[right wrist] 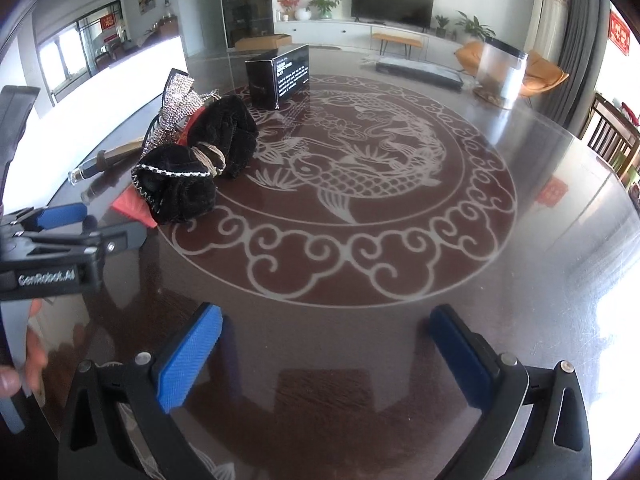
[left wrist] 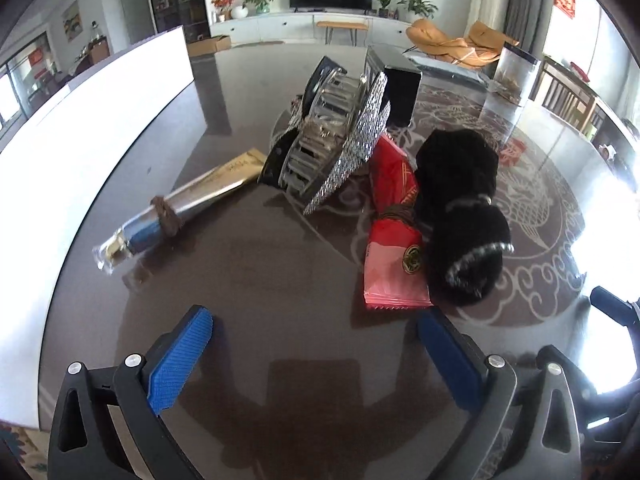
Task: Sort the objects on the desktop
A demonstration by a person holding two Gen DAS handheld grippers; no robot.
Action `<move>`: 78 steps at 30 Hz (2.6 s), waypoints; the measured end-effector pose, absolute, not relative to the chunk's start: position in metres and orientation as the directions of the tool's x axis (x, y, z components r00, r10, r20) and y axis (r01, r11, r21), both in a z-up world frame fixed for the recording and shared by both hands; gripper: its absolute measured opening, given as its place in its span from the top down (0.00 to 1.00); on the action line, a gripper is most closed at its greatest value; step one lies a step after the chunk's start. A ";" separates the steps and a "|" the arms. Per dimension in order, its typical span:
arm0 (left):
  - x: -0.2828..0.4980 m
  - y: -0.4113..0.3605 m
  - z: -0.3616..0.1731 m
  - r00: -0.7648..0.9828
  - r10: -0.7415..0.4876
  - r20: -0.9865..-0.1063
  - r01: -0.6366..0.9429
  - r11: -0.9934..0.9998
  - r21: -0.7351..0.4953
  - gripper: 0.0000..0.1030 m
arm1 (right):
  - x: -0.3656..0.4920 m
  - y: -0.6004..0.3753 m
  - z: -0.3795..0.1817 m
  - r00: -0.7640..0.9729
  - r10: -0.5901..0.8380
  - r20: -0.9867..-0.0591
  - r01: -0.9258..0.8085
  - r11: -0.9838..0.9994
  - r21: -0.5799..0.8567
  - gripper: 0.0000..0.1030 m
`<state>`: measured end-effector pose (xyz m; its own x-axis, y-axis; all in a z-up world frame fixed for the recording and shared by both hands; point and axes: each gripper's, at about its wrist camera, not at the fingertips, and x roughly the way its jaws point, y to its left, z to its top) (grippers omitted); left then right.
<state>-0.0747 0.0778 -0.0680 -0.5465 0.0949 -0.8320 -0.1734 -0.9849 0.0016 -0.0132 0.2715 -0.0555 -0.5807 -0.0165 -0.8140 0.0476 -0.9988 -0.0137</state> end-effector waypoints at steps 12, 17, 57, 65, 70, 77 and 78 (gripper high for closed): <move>-0.086 0.073 -0.065 -0.575 0.101 -0.812 -0.173 -0.985 0.000 0.00 | -0.013 0.271 -0.056 -0.581 -0.017 -0.814 0.048 -0.999 -0.014 0.00; -0.085 0.071 -0.064 -0.575 0.101 -0.812 -0.173 -0.985 0.000 0.00 | -0.013 0.271 -0.055 -0.581 -0.017 -0.814 0.048 -0.999 -0.014 0.00; -0.085 0.071 -0.065 -0.576 0.101 -0.812 -0.172 -0.985 0.000 0.00 | -0.013 0.271 -0.055 -0.581 -0.017 -0.814 0.048 -0.999 -0.013 0.00; -0.085 0.071 -0.065 -0.576 0.101 -0.812 -0.172 -0.985 0.000 0.00 | -0.013 0.271 -0.055 -0.581 -0.017 -0.814 0.048 -0.999 -0.013 0.00; -0.085 0.071 -0.065 -0.575 0.101 -0.812 -0.172 -0.985 0.000 0.00 | -0.013 0.271 -0.055 -0.581 -0.017 -0.814 0.048 -0.999 -0.013 0.00; -0.085 0.071 -0.065 -0.575 0.101 -0.812 -0.172 -0.985 0.000 0.00 | -0.013 0.271 -0.055 -0.581 -0.017 -0.814 0.047 -0.999 -0.013 0.00; -0.085 0.071 -0.065 -0.575 0.101 -0.812 -0.172 -0.985 0.000 0.00 | -0.013 0.271 -0.056 -0.581 -0.017 -0.814 0.048 -0.999 -0.013 0.00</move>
<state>-0.0851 0.0706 -0.0648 -0.5755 0.1009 -0.8116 -0.1723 -0.9850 -0.0003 -0.0131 0.2713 -0.0555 -0.5810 -0.0167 -0.8137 0.0475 -0.9988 -0.0134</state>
